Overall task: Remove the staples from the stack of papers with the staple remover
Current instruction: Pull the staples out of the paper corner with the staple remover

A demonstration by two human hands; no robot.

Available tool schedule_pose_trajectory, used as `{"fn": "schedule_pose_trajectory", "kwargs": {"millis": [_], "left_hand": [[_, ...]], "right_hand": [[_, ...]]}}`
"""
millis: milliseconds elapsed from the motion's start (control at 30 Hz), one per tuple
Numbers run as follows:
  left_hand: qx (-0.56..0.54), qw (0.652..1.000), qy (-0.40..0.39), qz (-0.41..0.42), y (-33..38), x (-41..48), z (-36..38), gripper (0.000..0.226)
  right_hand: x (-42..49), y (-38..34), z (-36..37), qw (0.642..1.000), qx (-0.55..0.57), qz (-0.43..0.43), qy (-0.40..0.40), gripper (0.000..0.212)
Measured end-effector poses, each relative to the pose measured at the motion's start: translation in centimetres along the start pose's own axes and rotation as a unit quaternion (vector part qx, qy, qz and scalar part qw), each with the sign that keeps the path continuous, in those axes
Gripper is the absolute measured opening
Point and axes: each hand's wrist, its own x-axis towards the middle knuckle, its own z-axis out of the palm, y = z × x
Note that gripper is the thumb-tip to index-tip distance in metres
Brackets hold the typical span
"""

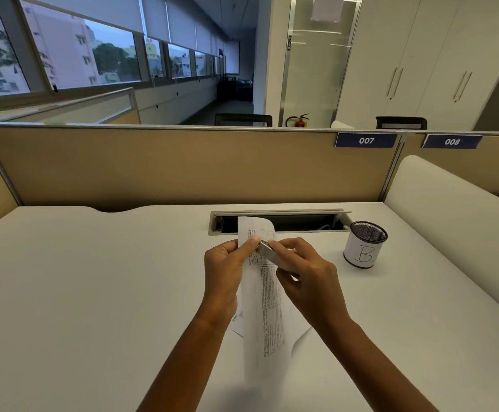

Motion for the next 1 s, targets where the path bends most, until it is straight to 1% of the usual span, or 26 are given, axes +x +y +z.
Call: {"fn": "schedule_pose_trajectory", "kwargs": {"millis": [233, 333, 500, 667, 767, 867, 933, 1000], "left_hand": [[-0.007, 1.000, 0.011, -0.026, 0.3, 0.2, 0.1, 0.018], [-0.005, 0.999, 0.009, -0.034, 0.4, 0.3, 0.2, 0.018], [-0.002, 0.999, 0.005, -0.042, 0.3, 0.2, 0.3, 0.014], [0.007, 0.999, 0.006, -0.045, 0.2, 0.2, 0.4, 0.015], [0.014, 0.999, 0.005, -0.043, 0.1, 0.3, 0.4, 0.016], [0.010, 0.999, -0.017, -0.045, 0.3, 0.0, 0.7, 0.018], [0.031, 0.998, -0.037, -0.036, 0.6, 0.1, 0.8, 0.020], [0.029, 0.998, -0.049, -0.033, 0.9, 0.4, 0.7, 0.019]], "right_hand": [[0.3, 0.1, -0.1, 0.998, -0.043, -0.043, -0.006, 0.041], [0.4, 0.4, -0.2, 0.995, -0.072, -0.065, -0.013, 0.045], [0.2, 1.3, -0.1, 0.989, -0.097, -0.111, -0.006, 0.041], [0.0, 2.2, 0.2, 0.985, -0.110, -0.135, -0.020, 0.049], [0.1, 2.5, 0.2, 0.982, -0.112, -0.151, -0.012, 0.043], [0.0, 2.4, 0.4, 0.972, -0.112, -0.209, -0.007, 0.029], [0.0, 2.1, 0.6, 0.964, -0.121, -0.236, -0.016, 0.027], [-0.1, 2.0, 0.6, 0.965, -0.119, -0.232, -0.022, 0.026]]}}
